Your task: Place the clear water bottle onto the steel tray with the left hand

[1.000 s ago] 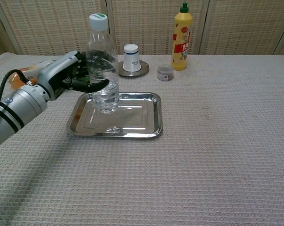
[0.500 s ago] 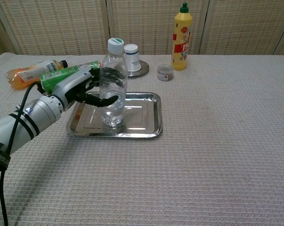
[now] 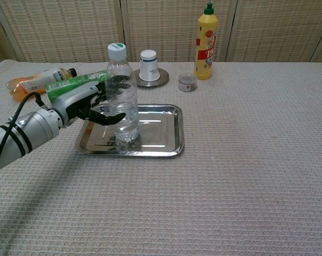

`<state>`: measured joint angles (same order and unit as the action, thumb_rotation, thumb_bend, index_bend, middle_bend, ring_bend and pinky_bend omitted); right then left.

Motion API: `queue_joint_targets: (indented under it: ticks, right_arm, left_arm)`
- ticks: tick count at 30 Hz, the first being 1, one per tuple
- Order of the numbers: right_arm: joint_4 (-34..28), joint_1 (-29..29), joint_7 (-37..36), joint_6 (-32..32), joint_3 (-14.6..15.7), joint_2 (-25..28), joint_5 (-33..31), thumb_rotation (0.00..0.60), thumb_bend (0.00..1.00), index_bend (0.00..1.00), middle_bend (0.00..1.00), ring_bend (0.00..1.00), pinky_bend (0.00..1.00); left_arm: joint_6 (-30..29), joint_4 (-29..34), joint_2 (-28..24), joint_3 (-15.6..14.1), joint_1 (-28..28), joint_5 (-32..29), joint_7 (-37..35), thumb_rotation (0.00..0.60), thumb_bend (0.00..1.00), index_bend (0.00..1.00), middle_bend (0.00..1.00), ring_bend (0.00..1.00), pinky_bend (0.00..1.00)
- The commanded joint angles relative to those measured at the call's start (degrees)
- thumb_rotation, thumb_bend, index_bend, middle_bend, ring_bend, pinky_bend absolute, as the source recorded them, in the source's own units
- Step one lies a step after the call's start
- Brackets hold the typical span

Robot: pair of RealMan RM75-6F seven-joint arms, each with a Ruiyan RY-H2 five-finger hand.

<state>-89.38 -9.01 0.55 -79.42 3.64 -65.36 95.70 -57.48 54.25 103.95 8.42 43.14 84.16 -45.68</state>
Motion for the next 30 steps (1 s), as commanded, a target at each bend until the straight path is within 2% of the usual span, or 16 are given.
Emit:
queue_joint_targets:
  ticks: [1,7,12,15,19,22,26,30]
  right_arm:
    - [-0.01,0.0,0.14,0.06,0.07,-0.04,0.08,0.6,0.08,0.0,0.0,0.0,0.0]
    - [-0.2,-0.11,-0.02,0.32,0.53,0.12,0.74,0.6,0.08,0.0,0.0,0.0,0.0]
    - [-0.34,0.21,0.26,-0.24,0.64,0.25,0.94,0.6,0.08,0.0,0.0,0.0,0.0]
    - [-0.69,0.51,0.99,-0.34,0.77,0.48,0.77,0.6,0.08,0.0,0.0,0.0,0.0]
    - [-1.22,1.04,2.84,-0.68,0.05,0.2,-0.75,0.6,0.08,0.0,0.0,0.0,0.0]
    - [-1.02,1.04,3.59,-0.12,-1.23,-0.66,-3.32,0.6,0.08,0.0,0.0,0.0,0.0]
    - [-1.31,0.72,4.69,0.96,-1.59,-1.16,-4.36,0.6,0.08,0.0,0.0,0.0,0.0]
    - [-1.43,0.55,5.57,1.96,-1.31,-1.22,-4.65,0.6,0.08,0.0,0.0,0.0,0.0]
  left_arm:
    - [0.68,0.99,-1.24,-0.44,-0.07,-0.04,-0.25,0.6,0.37,0.0,0.0,0.0,0.0]
    - [-0.92,2.74,-3.69,-1.02,-0.79,0.65,2.62,0.6,0.36,0.0,0.0,0.0,0.0]
    - [-6.6,4.3,-8.37,-3.19,-4.01,2.84,10.85,0.6,0.36,0.0,0.0,0.0,0.0]
    - [-10.12,5.32,-13.53,-6.15,-8.1,3.8,17.7,0.6,0.36,0.0,0.0,0.0,0.0]
    - [-21.82,5.91,-19.12,-9.57,-17.9,4.29,29.54,0.6,0.37,0.0,0.0,0.0,0.0]
    - [-29.47,7.74,-21.63,-11.06,-25.06,3.36,33.94,0.6,0.37,0.0,0.0,0.0,0.0]
    - [-31.77,12.42,-25.71,-11.24,-29.07,1.3,40.97,0.6,0.37,0.0,0.0,0.0,0.0]
    - [-31.86,19.12,-29.52,-10.44,-30.32,0.06,43.94,0.6,0.37,0.0,0.0,0.0,0.0]
